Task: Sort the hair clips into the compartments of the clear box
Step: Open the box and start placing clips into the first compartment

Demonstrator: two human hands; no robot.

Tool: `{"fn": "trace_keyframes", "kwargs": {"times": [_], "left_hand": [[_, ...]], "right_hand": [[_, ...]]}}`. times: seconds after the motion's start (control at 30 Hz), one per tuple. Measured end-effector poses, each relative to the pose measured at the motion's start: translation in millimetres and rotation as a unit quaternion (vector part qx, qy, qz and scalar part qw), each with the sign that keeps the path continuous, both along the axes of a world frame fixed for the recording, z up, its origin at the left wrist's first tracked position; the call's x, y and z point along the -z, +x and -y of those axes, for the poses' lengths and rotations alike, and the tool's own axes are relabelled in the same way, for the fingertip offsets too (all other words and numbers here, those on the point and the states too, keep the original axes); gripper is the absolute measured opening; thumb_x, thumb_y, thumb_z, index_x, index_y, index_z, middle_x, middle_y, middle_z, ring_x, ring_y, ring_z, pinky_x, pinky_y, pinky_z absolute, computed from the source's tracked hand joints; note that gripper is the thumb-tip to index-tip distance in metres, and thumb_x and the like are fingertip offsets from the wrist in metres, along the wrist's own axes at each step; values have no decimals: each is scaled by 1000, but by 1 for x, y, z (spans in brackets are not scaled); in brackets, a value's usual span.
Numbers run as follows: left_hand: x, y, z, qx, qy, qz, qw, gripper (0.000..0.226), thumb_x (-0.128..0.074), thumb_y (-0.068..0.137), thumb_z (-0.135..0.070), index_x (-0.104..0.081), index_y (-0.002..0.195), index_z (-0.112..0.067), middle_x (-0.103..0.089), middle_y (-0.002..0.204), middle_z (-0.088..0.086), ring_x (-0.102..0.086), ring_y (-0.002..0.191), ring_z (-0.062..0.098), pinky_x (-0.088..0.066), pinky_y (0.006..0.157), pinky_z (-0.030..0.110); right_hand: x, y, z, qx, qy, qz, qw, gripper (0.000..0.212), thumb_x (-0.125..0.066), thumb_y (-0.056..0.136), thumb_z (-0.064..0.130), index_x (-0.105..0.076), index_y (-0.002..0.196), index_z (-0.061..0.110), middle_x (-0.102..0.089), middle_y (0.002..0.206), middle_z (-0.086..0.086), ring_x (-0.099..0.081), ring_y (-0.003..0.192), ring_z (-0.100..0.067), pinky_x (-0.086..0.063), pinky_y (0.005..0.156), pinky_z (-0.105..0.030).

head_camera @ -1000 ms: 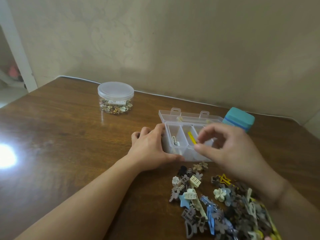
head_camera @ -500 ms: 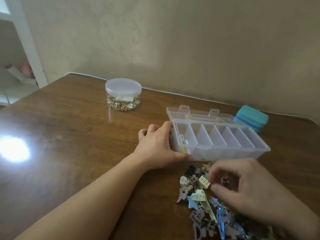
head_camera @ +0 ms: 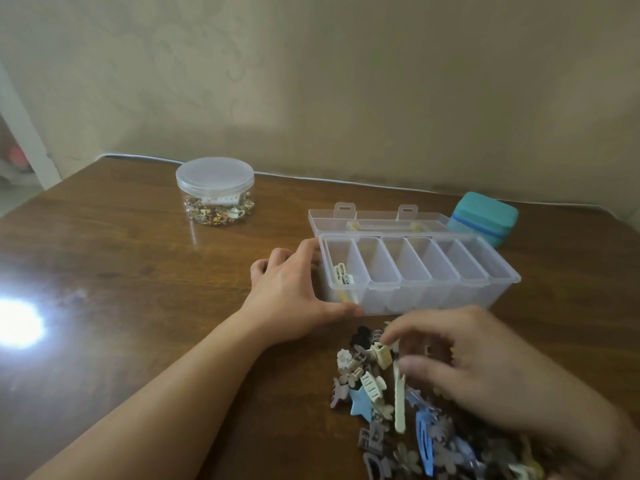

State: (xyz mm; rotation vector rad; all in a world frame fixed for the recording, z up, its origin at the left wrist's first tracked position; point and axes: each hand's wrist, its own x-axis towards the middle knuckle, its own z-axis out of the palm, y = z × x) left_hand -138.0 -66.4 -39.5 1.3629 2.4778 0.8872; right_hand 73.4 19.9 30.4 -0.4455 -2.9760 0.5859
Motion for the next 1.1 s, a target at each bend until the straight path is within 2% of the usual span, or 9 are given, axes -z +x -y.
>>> {"fn": "trace_keyframes", "kwargs": {"times": [0.13,0.27,0.4,0.57,0.7,0.77,0.87,0.97,1.1], "left_hand": [[-1,0,2,11,2,6,1000,101,-67,59,-79,-21,141,-42,-42,142,-14,-24,135,11,-10,113,42],[-1,-1,0,7,-5,8,1000,101,-66,59,-80,-20,141,-43,-41,142,-14,-24,135,11,-10,113,43],[-1,-1,2,13,4,3,1000,99,-67,60,-78,-20,140,-44,-42,141,-15,-24,133,10,-11,112,42],[-2,-1,1,10,5,4,1000,98,-68,61,-77,-22,140,-42,-44,140,-15,-26,133,10,-12,113,43],[-1,-1,1,9,12,2,1000,98,-67,59,-78,-23,139,-42,-45,135,-17,-27,132,10,-13,112,42],[-1,-1,1,7,16,2,1000,98,-65,58,-79,-24,139,-42,-46,132,-17,-28,131,11,-13,111,42],[-2,1,1,1,10,-2,1000,97,-67,62,-75,-23,141,-41,-43,139,-14,-25,133,11,-11,112,42],[-3,3,0,-4,0,-1,1000,99,-69,62,-74,-21,142,-41,-39,145,-13,-23,136,12,-9,114,42],[0,2,-1,-3,4,-2,1000,99,-68,60,-77,-22,141,-42,-41,142,-15,-24,134,10,-10,113,43]], "right_hand": [[-19,-8,-17,25,-17,-210,977,20,-70,79,23,-67,87,42,-67,80,22,-61,64,-6,-45,45,-13],[-21,-50,-43,71,61,-304,948,15,-73,82,18,-68,91,29,-66,77,17,-61,69,-7,-48,60,-15],[-9,-65,-56,72,93,-204,972,19,-70,82,30,-63,96,40,-64,82,18,-57,84,-5,-54,72,-36],[-4,-56,-56,75,100,-157,980,22,-65,87,27,-65,105,40,-66,100,14,-58,97,-5,-51,83,-32],[-22,-37,-35,-6,156,-174,972,18,-67,81,28,-68,97,37,-65,88,22,-56,86,-2,-50,70,-28],[-30,-28,-14,-123,75,-64,988,15,-68,81,32,-67,93,41,-62,81,25,-57,81,2,-44,68,-15],[-23,-29,10,-239,120,79,960,11,-61,86,45,-66,94,41,-60,80,21,-53,79,6,-36,64,-13],[-12,-34,28,-220,177,72,957,40,-46,86,63,-66,85,28,-64,80,10,-58,80,-9,-40,61,-28],[-7,-39,36,-174,234,115,950,41,-46,87,64,-59,85,24,-60,82,2,-57,77,-22,-40,62,-32]]}}
